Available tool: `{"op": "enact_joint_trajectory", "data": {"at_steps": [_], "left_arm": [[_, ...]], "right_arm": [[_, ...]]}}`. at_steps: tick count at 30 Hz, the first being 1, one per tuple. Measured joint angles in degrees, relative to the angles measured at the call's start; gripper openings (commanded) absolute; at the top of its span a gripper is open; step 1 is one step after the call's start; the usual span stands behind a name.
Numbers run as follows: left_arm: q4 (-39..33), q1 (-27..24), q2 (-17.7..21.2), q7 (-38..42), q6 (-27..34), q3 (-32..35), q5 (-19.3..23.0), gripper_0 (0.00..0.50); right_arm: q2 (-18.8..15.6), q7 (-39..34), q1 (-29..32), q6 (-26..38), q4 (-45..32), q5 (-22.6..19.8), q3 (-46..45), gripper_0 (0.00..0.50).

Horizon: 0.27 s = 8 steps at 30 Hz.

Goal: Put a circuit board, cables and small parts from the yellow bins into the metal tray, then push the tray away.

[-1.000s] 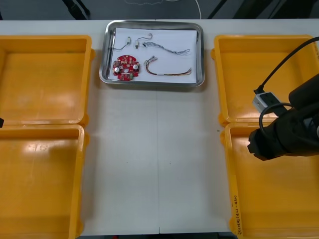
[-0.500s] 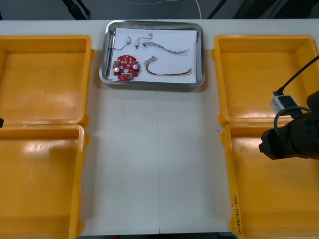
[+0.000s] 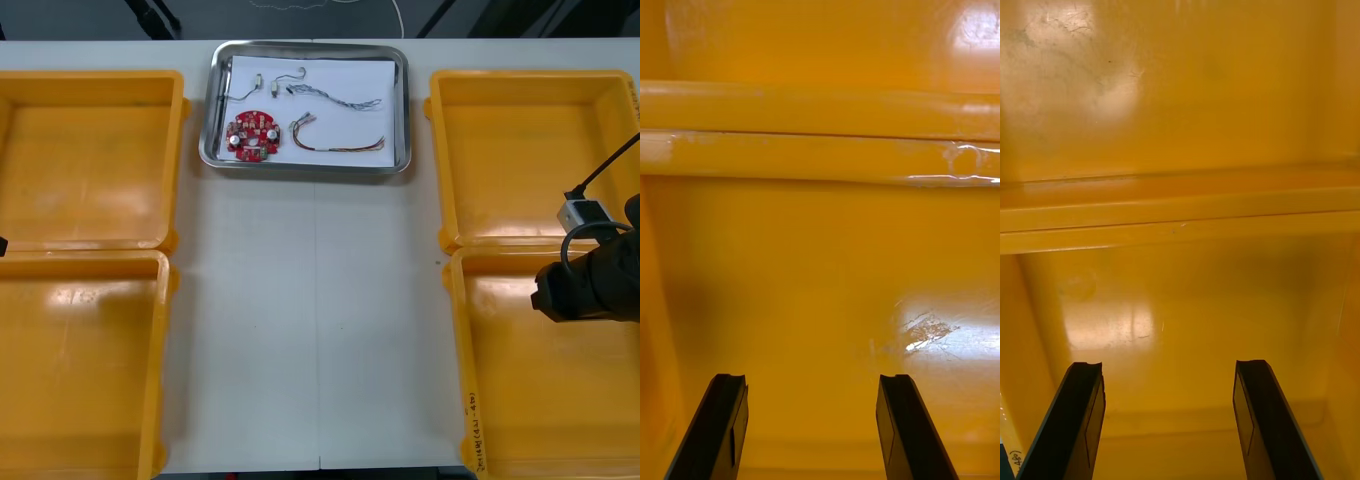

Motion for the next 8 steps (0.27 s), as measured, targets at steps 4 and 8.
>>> {"op": "enact_joint_trajectory", "data": {"at_steps": [4,8], "left_arm": [[0.00,0.00,0.00,0.00,0.00,0.00,0.00,0.500],[0.00,0.00,0.00,0.00,0.00,0.00,0.00,0.500]], "right_arm": [[0.00,0.00,1.37,-0.34,0.01,-0.28,-0.89,0.500],[0.00,0.00,2.29,-0.35,0.02,-0.69,-1.34,0.500]]}}
